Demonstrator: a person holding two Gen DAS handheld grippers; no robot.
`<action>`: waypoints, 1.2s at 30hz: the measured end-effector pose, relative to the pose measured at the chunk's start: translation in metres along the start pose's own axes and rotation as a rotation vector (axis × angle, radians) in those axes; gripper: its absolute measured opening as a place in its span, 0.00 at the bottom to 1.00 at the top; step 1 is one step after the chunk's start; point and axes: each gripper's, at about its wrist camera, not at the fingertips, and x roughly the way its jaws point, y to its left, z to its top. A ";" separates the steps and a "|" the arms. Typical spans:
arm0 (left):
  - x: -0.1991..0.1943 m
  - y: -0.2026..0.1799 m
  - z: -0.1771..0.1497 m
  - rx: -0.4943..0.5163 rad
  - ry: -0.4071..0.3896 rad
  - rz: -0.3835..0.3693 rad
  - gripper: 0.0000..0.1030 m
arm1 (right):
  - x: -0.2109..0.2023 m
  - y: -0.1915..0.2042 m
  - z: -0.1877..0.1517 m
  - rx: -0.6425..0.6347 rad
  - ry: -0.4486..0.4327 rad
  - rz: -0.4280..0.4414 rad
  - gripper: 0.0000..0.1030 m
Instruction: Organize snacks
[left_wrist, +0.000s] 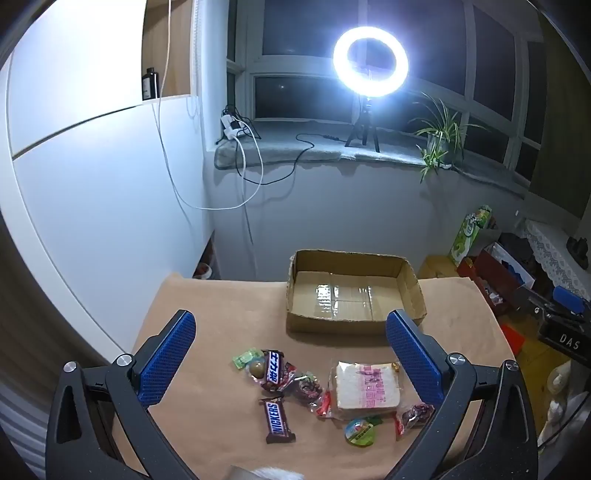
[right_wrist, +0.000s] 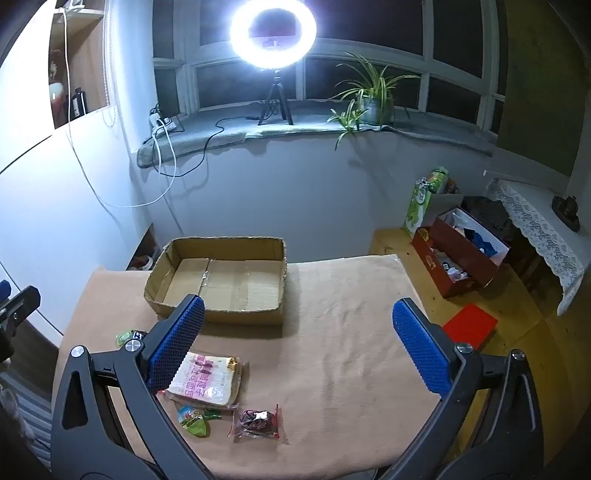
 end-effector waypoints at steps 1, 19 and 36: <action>0.000 0.000 0.000 -0.003 0.000 -0.004 0.99 | 0.000 0.000 0.000 -0.003 0.001 0.007 1.00; -0.006 0.006 0.001 -0.007 -0.010 0.008 0.99 | -0.010 0.004 0.002 0.001 -0.020 -0.020 1.00; -0.008 0.007 0.003 -0.013 -0.016 0.002 0.99 | -0.009 0.009 0.005 -0.004 -0.018 -0.016 1.00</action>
